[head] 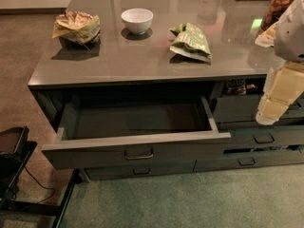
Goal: Close top drawer
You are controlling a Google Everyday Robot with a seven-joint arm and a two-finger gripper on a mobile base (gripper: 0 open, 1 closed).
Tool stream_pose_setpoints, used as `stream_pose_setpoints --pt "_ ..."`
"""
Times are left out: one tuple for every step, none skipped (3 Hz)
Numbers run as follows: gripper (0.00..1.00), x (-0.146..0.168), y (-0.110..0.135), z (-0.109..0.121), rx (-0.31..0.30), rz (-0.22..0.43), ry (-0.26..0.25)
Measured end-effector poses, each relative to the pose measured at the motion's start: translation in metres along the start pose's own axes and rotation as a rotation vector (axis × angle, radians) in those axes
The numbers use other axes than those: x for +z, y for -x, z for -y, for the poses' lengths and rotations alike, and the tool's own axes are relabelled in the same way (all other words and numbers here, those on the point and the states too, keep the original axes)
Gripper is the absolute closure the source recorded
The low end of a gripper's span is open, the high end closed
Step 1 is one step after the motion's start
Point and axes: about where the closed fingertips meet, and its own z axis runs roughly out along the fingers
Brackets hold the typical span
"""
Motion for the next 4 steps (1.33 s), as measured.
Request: stream_pose_setpoints --pt "0.0 0.0 0.0 0.0 0.0 0.0 0.0" --pt "0.19 0.017 -0.002 -0.004 0.014 0.021 0.002" --pt "0.42 0.063 -0.003 -0.013 0.039 0.068 0.036" --pt "0.66 0.127 0.001 -0.021 0.058 0.12 0.093"
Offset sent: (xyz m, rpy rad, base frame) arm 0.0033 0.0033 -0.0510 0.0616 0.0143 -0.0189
